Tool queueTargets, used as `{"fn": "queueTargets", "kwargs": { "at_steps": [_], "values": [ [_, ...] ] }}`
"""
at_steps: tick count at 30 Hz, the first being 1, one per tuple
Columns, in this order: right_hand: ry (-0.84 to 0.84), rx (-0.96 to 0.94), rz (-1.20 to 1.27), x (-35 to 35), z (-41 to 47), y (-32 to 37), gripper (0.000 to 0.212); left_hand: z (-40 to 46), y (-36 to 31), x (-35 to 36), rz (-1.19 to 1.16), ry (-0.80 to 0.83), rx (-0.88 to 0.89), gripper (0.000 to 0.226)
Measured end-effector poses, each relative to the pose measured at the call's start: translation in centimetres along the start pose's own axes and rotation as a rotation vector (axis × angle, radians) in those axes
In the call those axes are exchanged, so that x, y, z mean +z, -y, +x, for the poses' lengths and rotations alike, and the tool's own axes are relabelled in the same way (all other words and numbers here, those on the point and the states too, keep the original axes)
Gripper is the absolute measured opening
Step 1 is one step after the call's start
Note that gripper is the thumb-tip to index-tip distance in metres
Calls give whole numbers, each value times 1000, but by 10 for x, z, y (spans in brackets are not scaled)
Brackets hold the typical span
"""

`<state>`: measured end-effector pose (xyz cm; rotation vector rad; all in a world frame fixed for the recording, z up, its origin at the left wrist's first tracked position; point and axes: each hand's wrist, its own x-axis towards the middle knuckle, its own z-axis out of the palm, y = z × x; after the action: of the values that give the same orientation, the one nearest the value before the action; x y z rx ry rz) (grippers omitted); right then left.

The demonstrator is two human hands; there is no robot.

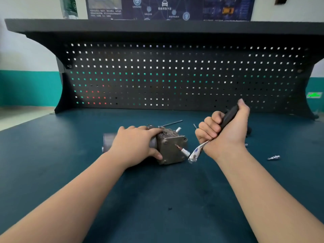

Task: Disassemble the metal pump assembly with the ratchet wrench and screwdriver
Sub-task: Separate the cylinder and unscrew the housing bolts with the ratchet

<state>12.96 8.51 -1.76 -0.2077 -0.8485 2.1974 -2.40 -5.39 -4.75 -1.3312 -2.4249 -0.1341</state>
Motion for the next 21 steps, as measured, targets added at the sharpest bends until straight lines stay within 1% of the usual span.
{"fn": "queueTargets", "kwargs": {
  "at_steps": [3, 8, 15, 18, 21],
  "values": [
    [6, -47, -26, 4, -2, -3, 65, 0, -17, -2, -13, -26, 33, 84],
    [-90, -120, -60, 1, -5, 0, 64, 6, -49, -3, -41, -9, 1, 85],
    [-147, -129, -157, -1, -5, 8, 65, 2, -54, 0, -28, -53, -12, 84],
    [-161, -138, -186, 1, -6, 10, 65, 0, -50, 3, -38, -117, 42, 81],
    [-169, -148, -198, 1, -7, 11, 65, -3, -49, 2, -182, -175, 169, 66]
  ]
}}
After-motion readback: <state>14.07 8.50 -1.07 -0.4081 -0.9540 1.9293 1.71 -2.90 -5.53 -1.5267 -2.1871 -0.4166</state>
